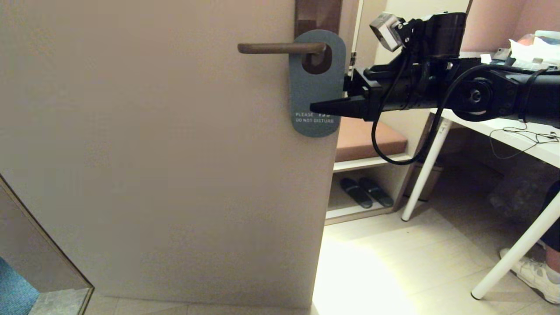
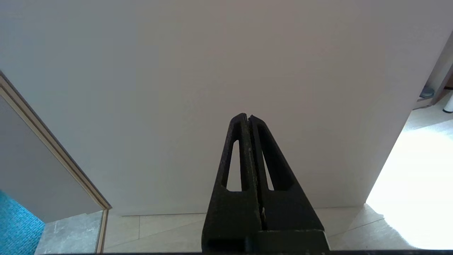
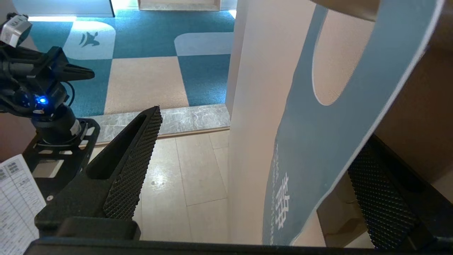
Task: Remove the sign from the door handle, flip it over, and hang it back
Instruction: Take down the sign
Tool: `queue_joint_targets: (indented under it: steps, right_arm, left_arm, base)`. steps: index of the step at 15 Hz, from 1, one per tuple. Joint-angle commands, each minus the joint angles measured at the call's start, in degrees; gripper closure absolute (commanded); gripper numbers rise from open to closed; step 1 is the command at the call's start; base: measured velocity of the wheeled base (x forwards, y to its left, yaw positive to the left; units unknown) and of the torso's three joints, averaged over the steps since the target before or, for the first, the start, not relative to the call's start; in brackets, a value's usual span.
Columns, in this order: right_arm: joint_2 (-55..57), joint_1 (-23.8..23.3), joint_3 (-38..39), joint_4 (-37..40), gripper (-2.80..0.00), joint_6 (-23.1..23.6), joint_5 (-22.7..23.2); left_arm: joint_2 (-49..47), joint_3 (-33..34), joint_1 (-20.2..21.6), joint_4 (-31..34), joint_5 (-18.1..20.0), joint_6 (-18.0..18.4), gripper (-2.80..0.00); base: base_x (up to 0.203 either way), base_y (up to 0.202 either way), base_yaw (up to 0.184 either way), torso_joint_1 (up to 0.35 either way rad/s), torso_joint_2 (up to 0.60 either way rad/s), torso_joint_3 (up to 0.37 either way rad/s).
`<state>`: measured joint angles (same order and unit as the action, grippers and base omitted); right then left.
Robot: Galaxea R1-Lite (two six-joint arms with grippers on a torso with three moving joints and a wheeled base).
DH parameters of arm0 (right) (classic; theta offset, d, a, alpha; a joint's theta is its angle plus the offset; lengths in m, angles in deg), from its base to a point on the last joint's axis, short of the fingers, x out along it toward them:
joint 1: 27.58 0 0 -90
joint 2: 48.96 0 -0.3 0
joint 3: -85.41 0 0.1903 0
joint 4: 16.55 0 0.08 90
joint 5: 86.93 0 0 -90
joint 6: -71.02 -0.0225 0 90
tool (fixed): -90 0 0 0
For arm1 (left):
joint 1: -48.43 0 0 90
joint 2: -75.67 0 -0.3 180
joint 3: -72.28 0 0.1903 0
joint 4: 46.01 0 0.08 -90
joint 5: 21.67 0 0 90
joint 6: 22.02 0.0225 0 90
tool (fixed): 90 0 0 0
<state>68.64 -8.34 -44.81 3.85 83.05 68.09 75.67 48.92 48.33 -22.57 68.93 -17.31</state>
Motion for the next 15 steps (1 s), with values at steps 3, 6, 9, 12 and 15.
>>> queue_joint_targets:
  steps: [3, 6, 9, 12, 15]
  right_arm:
    - [-1.5, 0.1, 2.0, 0.0, -2.80, 0.1, 0.4]
    - [-2.0, 0.1, 3.0, 0.0, -2.80, 0.0, -1.6]
    - [-2.1, 0.1, 3.1, 0.0, -2.80, 0.0, -1.9]
    - [-2.5, 0.2, 3.5, 0.0, 0.00, -0.1, -1.9]
    - [-2.6, 0.2, 3.6, 0.0, 0.00, 0.0, -2.1]
  left_arm:
    - [0.0, 0.0, 0.0, 0.0, 0.0, 0.0, 0.00]
    - [0.0, 0.0, 0.0, 0.0, 0.0, 0.0, 0.00]
    - [0.0, 0.0, 0.0, 0.0, 0.0, 0.0, 0.00]
    - [0.0, 0.0, 0.0, 0.0, 0.0, 0.0, 0.00]
    - [0.0, 0.0, 0.0, 0.0, 0.0, 0.0, 0.00]
  base:
    - [0.000, 0.000, 0.000, 0.000, 0.00, 0.000]
    - [0.000, 0.000, 0.000, 0.000, 0.00, 0.000]
    - [0.000, 0.000, 0.000, 0.000, 0.00, 0.000]
    - [0.000, 0.000, 0.000, 0.000, 0.00, 0.000]
    - [0.000, 0.000, 0.000, 0.000, 0.00, 0.000]
